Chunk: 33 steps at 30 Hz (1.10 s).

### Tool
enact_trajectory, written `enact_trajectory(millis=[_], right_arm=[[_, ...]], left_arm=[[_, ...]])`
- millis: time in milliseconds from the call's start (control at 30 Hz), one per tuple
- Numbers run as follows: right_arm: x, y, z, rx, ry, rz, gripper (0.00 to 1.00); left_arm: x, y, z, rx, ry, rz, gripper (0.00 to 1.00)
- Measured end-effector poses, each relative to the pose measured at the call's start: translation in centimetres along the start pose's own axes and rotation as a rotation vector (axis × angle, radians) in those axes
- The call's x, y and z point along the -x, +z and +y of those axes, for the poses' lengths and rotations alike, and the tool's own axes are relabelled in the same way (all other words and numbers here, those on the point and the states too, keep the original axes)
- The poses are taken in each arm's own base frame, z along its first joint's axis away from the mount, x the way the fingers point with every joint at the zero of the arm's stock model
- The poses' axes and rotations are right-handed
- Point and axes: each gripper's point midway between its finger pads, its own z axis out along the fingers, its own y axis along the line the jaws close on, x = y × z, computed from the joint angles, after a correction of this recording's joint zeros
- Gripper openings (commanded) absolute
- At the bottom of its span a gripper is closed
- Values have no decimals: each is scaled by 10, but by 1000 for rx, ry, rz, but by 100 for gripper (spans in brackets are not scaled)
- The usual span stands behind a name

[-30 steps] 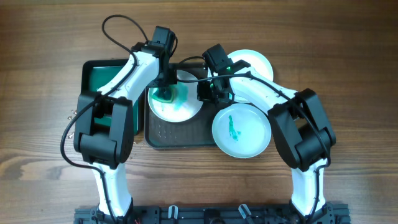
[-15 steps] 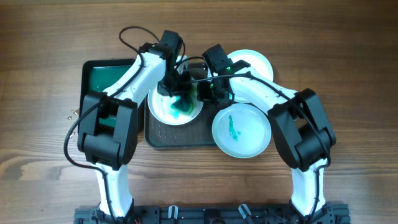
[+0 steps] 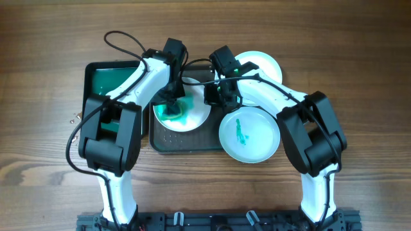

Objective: Clean dirty plates on tray and stack at the side
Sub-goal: 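Scrub the held plate with the sponge in the left gripper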

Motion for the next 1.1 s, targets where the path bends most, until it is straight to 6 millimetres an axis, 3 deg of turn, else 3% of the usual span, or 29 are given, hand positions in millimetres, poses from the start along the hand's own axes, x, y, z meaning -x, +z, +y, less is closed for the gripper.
enact_trajectory(millis=[200, 333, 433, 567, 700, 867, 1100], right_arm=[[0, 0, -1, -1, 0, 1, 4], [0, 0, -1, -2, 1, 0, 4], [1, 0, 1, 3, 0, -5, 4], [1, 0, 1, 3, 0, -5, 4], [1, 0, 1, 3, 0, -5, 4], [1, 0, 0, 3, 0, -4, 4], [1, 0, 0, 2, 0, -5, 4]], left_arm=[[-34, -7, -50, -302, 257, 139, 4], [-30, -6, -56, -329, 267, 119, 4], [-19, -2, -45, -248, 129, 85, 4], [-1, 1, -12, -50, -25, -10, 4], [10, -7, 11, 70, -124, -57, 4], [39, -42, 34, 123, -199, -120, 4], [58, -102, 57, 103, -192, -146, 4]])
